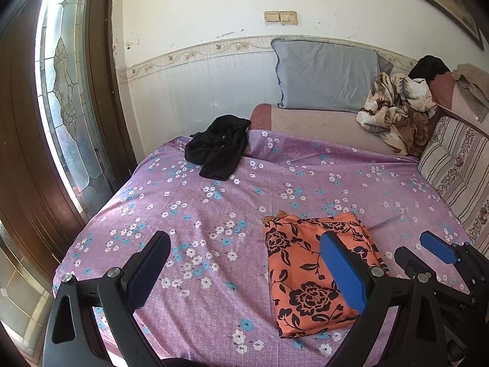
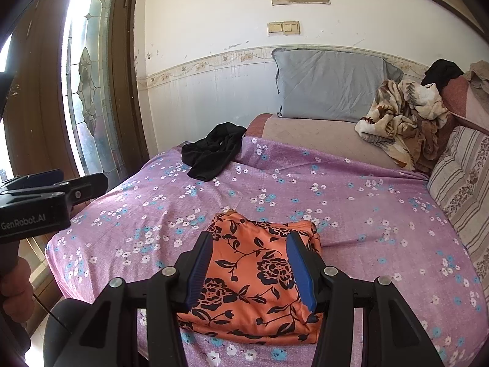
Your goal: Fold small clothes
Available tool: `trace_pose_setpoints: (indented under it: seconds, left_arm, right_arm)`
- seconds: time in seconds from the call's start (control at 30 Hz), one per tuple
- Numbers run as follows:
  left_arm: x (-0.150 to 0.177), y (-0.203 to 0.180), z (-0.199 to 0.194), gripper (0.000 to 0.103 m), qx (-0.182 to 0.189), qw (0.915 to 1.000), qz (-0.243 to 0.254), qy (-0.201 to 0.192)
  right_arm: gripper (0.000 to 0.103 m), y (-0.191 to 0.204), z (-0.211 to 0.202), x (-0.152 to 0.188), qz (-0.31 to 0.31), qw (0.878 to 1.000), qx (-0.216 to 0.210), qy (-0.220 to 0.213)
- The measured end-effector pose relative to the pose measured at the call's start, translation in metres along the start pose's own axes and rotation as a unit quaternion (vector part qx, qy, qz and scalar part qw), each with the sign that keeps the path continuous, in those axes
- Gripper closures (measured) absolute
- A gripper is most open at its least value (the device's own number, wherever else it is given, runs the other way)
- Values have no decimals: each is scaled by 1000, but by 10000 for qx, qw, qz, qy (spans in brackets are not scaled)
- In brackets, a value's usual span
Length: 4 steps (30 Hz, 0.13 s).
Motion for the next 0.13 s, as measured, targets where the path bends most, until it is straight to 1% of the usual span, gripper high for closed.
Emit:
trace_pose_setpoints:
  seconds: [0.07, 0.13]
  left_arm:
    - [0, -1, 3, 5, 40, 10000, -2, -24]
    - [1, 1, 9, 5, 52, 10000, -61, 36]
  right_arm:
    - [49, 0, 4, 0, 9, 10000, -1, 16]
    - [49, -3, 9, -1, 29, 10000, 20, 31]
Point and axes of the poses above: each gripper's, at about its wrist camera, not at the fingertips, and z roughly the way its jaws point, y to its left, x to its underside, the point moved 10 cm from there along z, roughly the way its jaws point, and after that the axes turned 11 degrees about x, right-handed, at the moved point
